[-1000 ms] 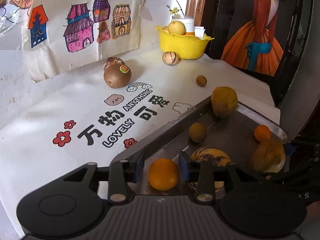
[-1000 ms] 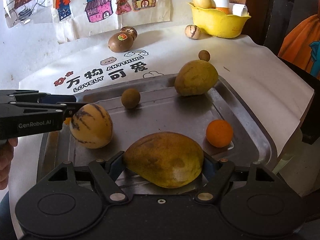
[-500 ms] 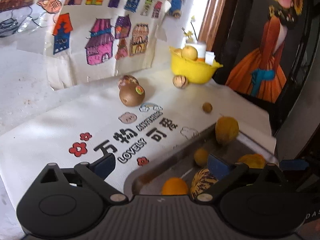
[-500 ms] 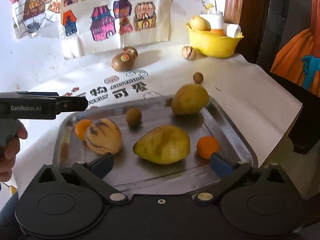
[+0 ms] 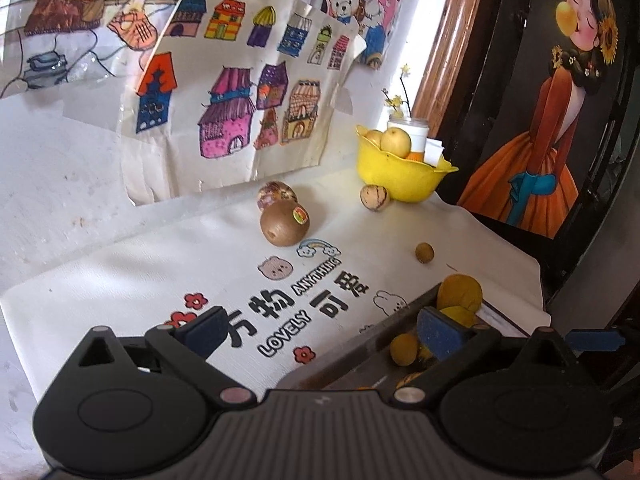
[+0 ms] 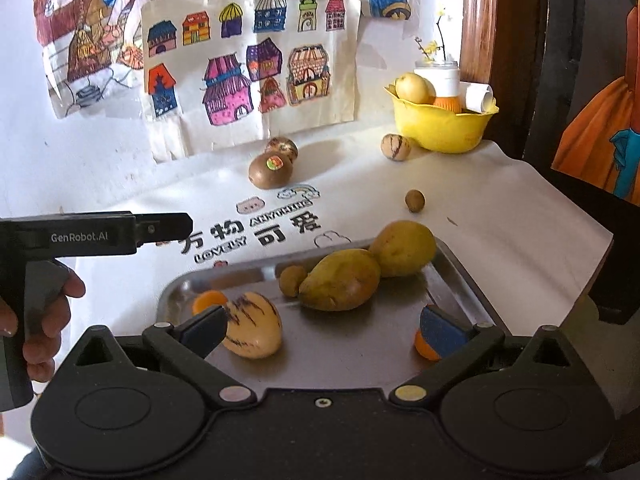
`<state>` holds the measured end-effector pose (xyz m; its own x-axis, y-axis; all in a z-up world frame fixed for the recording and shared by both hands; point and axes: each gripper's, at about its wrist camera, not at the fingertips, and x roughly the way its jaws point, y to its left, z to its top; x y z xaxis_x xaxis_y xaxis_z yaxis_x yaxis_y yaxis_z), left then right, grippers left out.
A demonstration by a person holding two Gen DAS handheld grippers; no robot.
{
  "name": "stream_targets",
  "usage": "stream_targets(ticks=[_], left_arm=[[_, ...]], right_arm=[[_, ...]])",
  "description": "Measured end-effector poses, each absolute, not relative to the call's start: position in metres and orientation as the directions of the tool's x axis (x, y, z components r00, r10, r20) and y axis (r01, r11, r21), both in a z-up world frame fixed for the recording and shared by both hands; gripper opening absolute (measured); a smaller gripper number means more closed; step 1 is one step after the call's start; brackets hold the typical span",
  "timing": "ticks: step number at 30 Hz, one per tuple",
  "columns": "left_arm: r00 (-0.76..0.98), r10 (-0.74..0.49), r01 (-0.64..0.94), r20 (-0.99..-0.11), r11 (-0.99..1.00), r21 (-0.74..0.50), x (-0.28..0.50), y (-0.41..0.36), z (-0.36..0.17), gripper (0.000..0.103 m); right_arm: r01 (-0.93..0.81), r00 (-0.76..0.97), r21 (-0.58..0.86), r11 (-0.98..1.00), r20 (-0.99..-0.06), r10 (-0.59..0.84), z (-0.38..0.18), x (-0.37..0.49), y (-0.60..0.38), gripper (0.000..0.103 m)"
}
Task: Organize fruits
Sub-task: 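Move the left tool toward the large brown stickered fruit while the right tool approaches a small brown fruit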
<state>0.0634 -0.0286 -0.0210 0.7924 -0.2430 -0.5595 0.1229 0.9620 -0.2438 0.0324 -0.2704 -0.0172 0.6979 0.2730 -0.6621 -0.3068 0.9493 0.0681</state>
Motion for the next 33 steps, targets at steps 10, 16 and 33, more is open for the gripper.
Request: stream_targets(ticks=[10, 16, 33], left_arm=[[0.814, -0.222, 0.116, -0.537, 0.968, -0.224, 0.076, -0.022, -0.009, 0.102], [0.824, -0.210, 0.118, -0.527, 0.972, -0.203, 0.095, -0.022, -0.004, 0.102], [0.820, -0.203, 0.129, -0.535, 0.976, -0.173, 0.164, -0.026, -0.019, 0.102]], right_arm=[[-0.330, 0.710, 0.052, 0.943, -0.644, 0.284, -0.006, 0.047, -0.262, 0.102], [-0.343, 0.707, 0.041, 0.938, -0.646, 0.287, -0.003, 0.066, -0.257, 0.102], [-0.330, 0.707, 0.030, 0.944, -0.654, 0.268, -0.004, 0.150, -0.264, 0.102]])
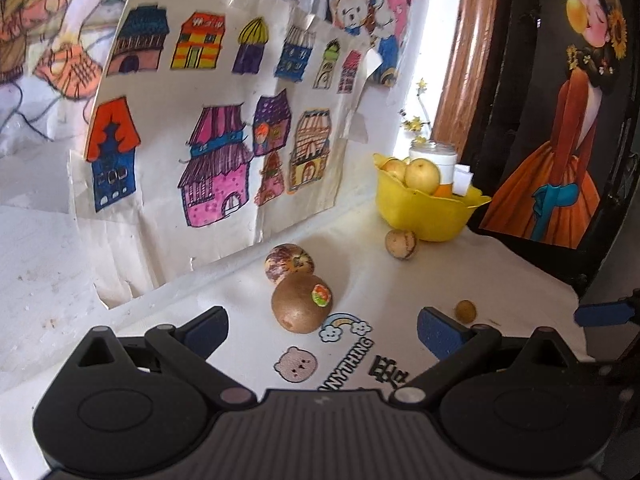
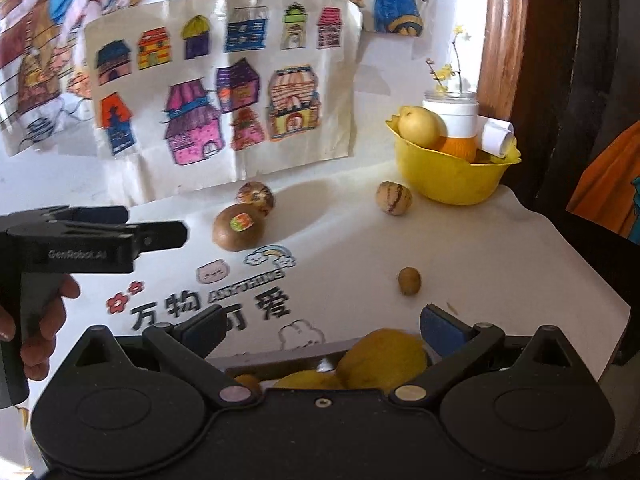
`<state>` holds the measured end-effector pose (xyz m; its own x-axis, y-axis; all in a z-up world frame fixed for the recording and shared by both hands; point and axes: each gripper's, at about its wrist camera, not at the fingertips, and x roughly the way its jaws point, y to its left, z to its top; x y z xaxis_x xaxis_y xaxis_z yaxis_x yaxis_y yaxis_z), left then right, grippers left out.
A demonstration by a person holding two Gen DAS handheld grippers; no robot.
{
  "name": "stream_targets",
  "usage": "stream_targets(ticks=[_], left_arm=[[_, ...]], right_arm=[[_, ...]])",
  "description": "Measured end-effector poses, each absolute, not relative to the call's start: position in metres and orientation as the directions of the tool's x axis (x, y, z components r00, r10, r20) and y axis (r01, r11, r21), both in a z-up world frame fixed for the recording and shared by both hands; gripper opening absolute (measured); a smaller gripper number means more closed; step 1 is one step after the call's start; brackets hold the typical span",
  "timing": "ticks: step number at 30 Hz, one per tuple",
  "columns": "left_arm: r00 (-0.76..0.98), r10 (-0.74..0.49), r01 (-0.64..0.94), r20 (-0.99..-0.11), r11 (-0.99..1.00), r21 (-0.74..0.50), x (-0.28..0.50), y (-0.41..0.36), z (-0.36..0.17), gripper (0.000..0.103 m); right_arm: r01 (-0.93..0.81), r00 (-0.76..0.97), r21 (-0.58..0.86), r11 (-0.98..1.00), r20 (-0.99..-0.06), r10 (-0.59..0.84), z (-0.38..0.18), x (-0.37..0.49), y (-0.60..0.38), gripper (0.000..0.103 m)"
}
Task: Organize fruits
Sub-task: 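Move the left tool toward the large brown stickered fruit while the right tool approaches a small brown fruit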
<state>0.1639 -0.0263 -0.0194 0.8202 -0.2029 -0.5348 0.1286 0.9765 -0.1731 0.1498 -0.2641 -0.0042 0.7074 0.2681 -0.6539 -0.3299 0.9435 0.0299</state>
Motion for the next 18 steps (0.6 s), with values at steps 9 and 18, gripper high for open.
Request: stream_targets(ticks=[9, 18], left_arm=[[0.803, -0.187, 0.113, -0.566, 0.980, -0.164, 0.195, -0.022, -0.041, 0.102], [0.799, -0.194, 0.124, -0.570, 0.979, -0.159, 0.226, -0.030, -0.051, 0.102]], right_arm=[[-0.293, 0.708, 0.048, 0.955, -0.660, 0.250, -0.014, 0.188, -0.280, 0.102], [-0.278, 0.705, 0.040, 0.960, -0.671, 0.231, -0.022, 0.225, -0.287, 0.102]])
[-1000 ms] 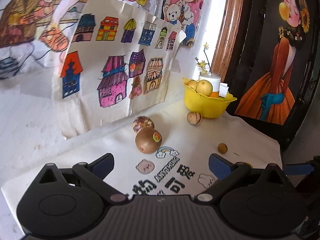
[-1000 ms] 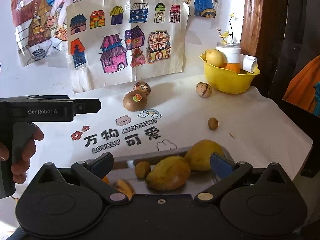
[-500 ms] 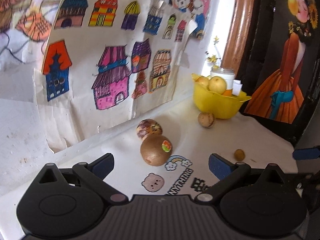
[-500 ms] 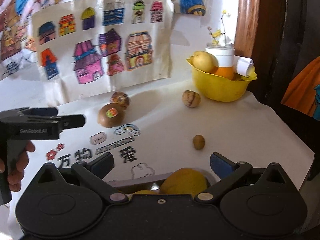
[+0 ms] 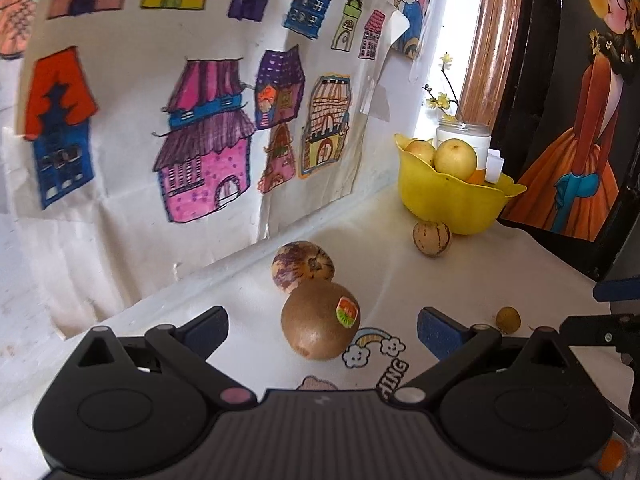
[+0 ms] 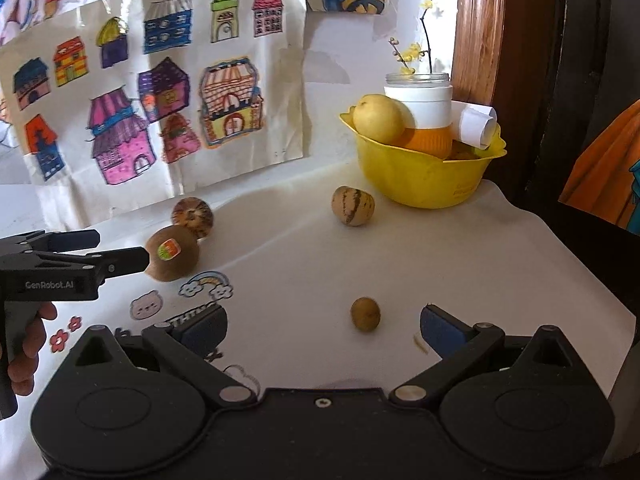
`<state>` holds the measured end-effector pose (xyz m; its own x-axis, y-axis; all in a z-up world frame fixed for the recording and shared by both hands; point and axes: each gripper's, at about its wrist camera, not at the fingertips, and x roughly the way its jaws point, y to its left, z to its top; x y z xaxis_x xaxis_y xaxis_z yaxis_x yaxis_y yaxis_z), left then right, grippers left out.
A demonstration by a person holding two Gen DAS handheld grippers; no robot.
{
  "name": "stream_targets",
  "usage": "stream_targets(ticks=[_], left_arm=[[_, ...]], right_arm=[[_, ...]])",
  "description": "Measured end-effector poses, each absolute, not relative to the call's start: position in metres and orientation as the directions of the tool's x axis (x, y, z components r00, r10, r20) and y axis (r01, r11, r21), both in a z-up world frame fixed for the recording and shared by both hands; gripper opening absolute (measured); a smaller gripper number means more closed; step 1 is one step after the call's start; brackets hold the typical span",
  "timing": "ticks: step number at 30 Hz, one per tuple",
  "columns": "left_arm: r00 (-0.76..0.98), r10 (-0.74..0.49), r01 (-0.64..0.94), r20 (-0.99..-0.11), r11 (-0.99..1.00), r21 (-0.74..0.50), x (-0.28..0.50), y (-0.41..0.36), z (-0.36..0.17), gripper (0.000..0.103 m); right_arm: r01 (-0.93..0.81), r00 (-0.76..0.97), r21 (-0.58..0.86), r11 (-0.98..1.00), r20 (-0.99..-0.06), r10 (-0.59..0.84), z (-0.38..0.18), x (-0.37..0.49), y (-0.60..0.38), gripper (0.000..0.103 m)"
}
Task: Organize fruits
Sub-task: 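Move the left tool toward the large brown stickered fruit while the right tool approaches a small brown fruit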
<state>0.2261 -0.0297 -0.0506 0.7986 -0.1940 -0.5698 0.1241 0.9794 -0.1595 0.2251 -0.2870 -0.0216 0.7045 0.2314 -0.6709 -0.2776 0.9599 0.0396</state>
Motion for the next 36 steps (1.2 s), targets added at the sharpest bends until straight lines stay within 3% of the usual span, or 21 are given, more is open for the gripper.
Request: stream_targets(ticks=[36], left_arm=[[0.775, -0.205, 0.168, -0.597, 0.979, -0.118, 0.271, -0.058, -0.076, 0.102]], right_arm=[[-0.265, 0.637, 0.063, 0.962, -0.738, 0.224, -0.064, 0.291, -0.302, 0.102]])
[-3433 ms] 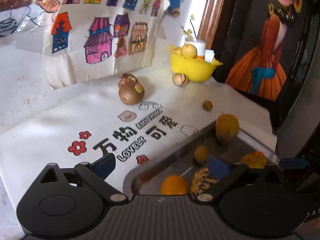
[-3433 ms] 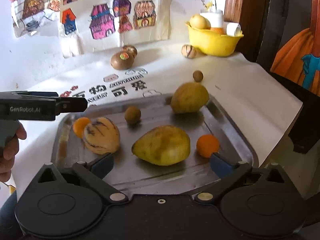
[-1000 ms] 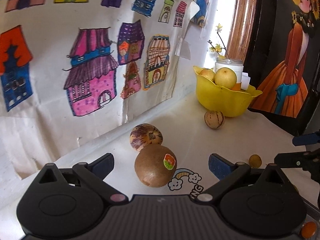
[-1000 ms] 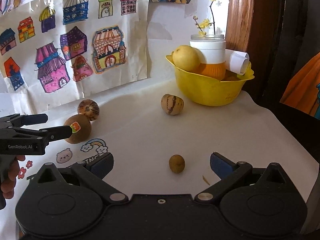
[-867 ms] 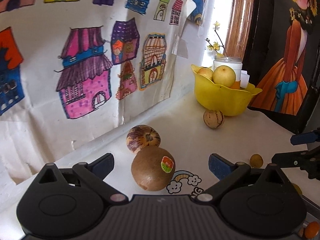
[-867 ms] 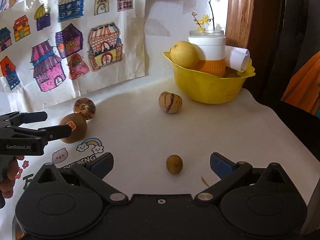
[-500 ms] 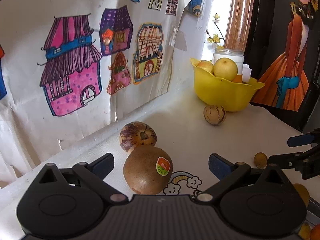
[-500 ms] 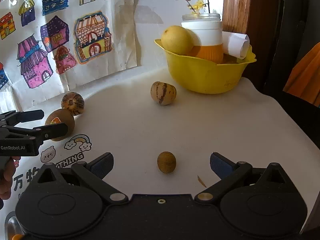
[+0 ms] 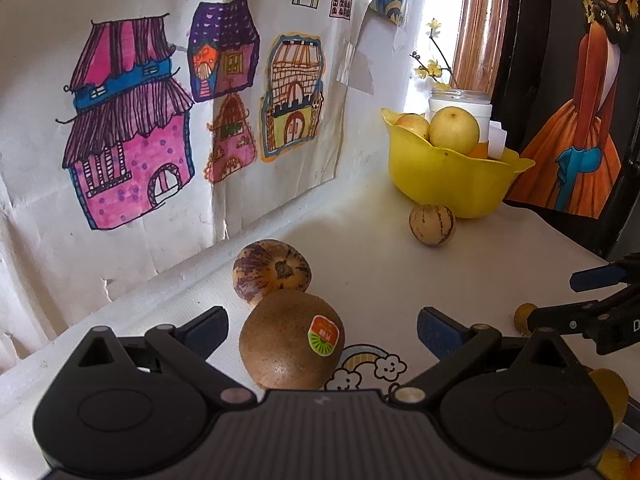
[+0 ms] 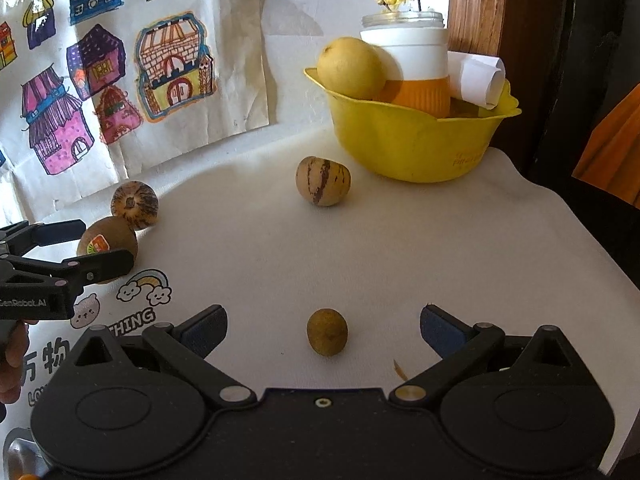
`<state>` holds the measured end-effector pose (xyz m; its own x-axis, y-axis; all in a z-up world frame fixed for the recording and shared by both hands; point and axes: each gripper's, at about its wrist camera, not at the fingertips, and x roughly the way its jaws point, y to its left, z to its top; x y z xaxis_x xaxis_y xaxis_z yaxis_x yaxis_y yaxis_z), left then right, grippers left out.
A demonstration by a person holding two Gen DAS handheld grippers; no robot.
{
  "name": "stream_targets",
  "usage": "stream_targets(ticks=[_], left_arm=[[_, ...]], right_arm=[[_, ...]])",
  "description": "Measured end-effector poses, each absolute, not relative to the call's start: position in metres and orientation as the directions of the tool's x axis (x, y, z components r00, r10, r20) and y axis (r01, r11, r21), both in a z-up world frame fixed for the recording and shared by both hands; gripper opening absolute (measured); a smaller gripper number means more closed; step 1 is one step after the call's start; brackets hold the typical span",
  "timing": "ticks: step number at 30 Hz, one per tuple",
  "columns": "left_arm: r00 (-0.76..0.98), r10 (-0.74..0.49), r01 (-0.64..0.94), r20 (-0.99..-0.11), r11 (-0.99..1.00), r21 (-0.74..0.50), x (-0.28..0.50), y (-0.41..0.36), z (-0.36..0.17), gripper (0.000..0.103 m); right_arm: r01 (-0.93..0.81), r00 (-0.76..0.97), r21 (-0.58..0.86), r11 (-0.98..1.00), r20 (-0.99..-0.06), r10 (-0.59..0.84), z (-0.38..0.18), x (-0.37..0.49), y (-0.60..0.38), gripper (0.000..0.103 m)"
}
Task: Organize fruits
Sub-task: 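Move the left tool toward the large brown stickered fruit while the right tool approaches a small brown fruit, then close the left tool on the large brown fruit while the right tool grasps the small brown fruit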
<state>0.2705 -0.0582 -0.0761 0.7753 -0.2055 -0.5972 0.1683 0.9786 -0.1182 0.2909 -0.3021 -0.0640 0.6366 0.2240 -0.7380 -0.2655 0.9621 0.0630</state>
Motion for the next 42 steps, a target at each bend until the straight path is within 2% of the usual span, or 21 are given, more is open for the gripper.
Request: stream_targets(ticks=[4, 12, 19, 30, 35, 42], left_arm=[[0.776, -0.200, 0.161, -0.598, 0.980, -0.118, 0.272, -0.057, -0.078, 0.102], [0.767, -0.204, 0.166, -0.609, 0.979, -0.119, 0.276, -0.058, -0.084, 0.094], [0.766, -0.199, 0.158, -0.612, 0.980, -0.120, 0.277, -0.057, -0.087, 0.088], [0.760, -0.189, 0.151, -0.622, 0.982, -0.115, 0.281, -0.053, -0.091, 0.077], [0.760, -0.187, 0.147, -0.623, 0.982, -0.115, 0.280, -0.053, -0.091, 0.075], [0.759, -0.187, 0.147, -0.624, 0.982, -0.116, 0.280, -0.052, -0.091, 0.074]], right_arm=[[-0.264, 0.626, 0.064, 0.963, -0.748, 0.221, -0.071, 0.294, -0.304, 0.102], [-0.277, 0.616, 0.059, 0.959, -0.755, 0.224, -0.081, 0.297, -0.303, 0.102], [-0.297, 0.606, 0.059, 0.953, -0.760, 0.236, -0.086, 0.302, -0.300, 0.093], [-0.313, 0.592, 0.065, 0.948, -0.767, 0.248, -0.093, 0.306, -0.294, 0.088], [-0.315, 0.585, 0.065, 0.947, -0.772, 0.248, -0.095, 0.307, -0.293, 0.084], [-0.318, 0.586, 0.066, 0.946, -0.771, 0.251, -0.094, 0.307, -0.293, 0.084]])
